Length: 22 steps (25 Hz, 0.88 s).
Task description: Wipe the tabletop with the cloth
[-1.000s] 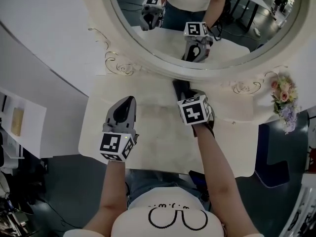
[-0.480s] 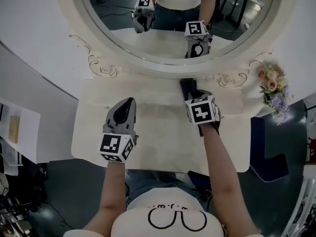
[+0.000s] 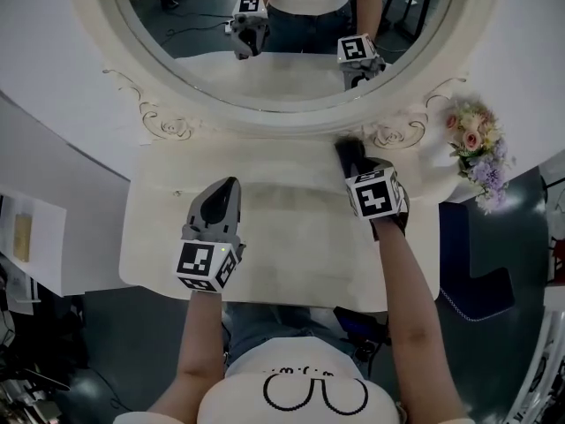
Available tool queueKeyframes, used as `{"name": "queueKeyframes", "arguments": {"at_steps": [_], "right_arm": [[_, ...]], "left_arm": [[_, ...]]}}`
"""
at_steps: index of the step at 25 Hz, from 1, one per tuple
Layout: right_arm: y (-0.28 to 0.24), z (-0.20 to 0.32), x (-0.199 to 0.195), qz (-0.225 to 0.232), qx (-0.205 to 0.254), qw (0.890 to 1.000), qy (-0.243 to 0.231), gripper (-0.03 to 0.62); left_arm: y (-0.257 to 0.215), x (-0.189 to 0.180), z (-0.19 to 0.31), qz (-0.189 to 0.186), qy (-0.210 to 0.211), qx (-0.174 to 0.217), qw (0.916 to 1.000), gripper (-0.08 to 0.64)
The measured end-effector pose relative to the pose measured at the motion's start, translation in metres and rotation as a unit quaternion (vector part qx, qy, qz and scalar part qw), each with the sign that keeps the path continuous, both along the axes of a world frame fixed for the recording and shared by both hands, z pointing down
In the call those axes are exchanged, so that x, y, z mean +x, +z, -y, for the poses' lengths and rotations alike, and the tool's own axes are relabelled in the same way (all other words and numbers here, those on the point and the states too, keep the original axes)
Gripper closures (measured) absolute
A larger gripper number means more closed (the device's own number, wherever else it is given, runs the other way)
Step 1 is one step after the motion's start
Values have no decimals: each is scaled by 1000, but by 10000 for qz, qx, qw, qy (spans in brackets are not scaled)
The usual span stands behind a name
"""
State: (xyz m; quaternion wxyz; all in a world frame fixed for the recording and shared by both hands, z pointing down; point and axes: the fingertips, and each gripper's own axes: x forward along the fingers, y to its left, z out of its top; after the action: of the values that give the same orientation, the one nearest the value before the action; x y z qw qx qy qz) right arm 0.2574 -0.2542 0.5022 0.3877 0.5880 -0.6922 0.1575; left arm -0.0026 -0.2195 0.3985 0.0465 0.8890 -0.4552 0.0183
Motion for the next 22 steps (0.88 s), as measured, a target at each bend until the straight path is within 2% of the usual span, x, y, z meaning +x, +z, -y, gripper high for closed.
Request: {"name": "queueKeyframes", "arguments": {"at_steps": [13, 18, 22], "right_arm": [[0, -27, 79, -460, -118, 9984, 319, 522], [0, -40, 114, -895, -162, 9945, 525, 523], [-1, -49, 142, -1205, -100, 9888, 875, 523]], "left_arm": [[0, 42, -8, 64, 315, 13, 9995, 563], [-1, 46, -10, 98, 334, 1, 9994, 563], [-1, 52, -13, 144, 404, 0, 9991, 563]]}}
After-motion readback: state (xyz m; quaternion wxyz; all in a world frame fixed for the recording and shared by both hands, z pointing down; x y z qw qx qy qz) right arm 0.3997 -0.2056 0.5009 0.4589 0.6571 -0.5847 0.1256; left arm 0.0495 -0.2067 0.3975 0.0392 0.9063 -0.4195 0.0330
